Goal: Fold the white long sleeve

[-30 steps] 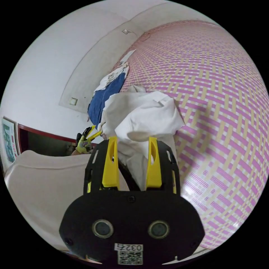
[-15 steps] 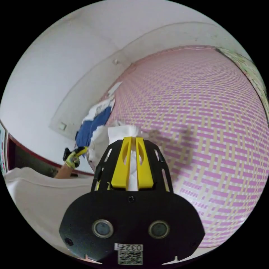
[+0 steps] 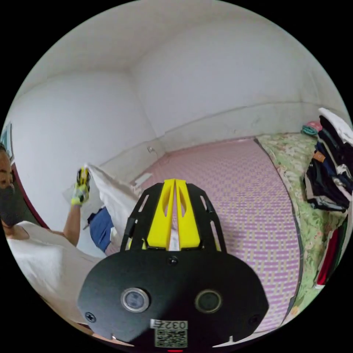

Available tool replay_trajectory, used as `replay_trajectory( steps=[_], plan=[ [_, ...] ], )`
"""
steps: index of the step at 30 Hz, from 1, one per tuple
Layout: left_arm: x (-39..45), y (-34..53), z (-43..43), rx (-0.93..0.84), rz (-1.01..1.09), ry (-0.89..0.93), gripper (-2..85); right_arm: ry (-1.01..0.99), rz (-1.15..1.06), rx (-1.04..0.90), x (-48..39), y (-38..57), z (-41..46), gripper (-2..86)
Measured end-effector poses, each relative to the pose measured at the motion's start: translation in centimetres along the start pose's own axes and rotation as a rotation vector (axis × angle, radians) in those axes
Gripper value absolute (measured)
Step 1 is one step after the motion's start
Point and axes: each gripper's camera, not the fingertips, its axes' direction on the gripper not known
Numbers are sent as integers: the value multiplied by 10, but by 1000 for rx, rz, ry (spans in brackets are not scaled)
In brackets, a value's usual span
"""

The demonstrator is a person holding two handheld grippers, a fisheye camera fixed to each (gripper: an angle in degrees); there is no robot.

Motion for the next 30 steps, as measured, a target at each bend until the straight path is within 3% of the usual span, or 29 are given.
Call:
replay_trajectory(
  steps=[3, 7, 11, 15, 20, 24, 30],
  plan=[
    [45, -25, 51, -64, 87, 33, -9, -44, 36, -161, -1, 44, 40, -10],
    [114, -27, 81, -166, 295, 1, -9, -125, 119, -213, -10, 109, 71, -9],
    [140, -20, 43, -121, 358, -64, -9, -152, 218, -243, -9, 151, 80, 0],
    [137, -21, -33, 5, 258, -21, -9, -133, 201, -403, -31, 176, 106, 86],
    [175, -6, -72, 114, 355, -211, -9, -372, 18, -537, -130, 163, 183, 145],
    [191, 7, -82, 200, 360, -318, -9, -496, -370, -579, -277, 123, 231, 176],
    [189, 19, -103, 318, 233, -351, -9, -220, -535, -454, -384, 98, 268, 179]
  ],
)
